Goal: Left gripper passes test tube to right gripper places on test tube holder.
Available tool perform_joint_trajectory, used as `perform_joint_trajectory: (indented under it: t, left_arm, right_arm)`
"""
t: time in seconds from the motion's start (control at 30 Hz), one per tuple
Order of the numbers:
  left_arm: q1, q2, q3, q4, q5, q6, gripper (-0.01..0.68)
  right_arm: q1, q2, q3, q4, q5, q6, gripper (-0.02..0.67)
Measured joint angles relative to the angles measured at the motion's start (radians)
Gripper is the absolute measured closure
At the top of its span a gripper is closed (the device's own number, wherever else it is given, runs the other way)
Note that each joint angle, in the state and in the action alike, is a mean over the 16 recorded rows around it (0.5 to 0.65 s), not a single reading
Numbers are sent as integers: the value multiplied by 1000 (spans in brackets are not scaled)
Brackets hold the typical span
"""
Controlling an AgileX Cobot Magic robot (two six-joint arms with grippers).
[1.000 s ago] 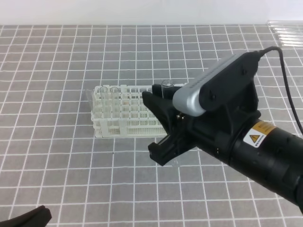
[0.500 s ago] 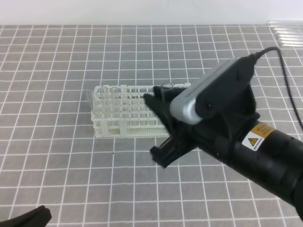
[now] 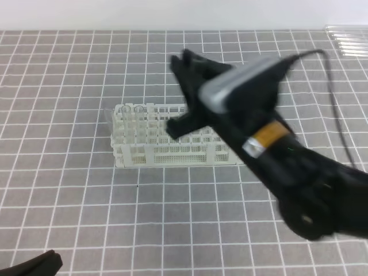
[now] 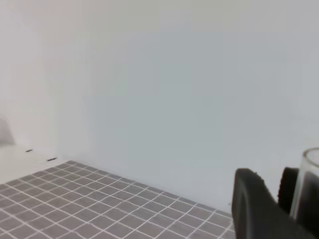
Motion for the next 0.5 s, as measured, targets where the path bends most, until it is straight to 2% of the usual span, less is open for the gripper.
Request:
perform_joint_trajectory:
  t: [0.3,0.5]
  left_arm:
    - [0,1,2,1,-1,0,673]
    - [0,3,4,2,-3,0,673]
  right_arm:
    - [-26,225,-206,-27,-16,32,564]
    - [-30,316,-280,-24,-10,44,564]
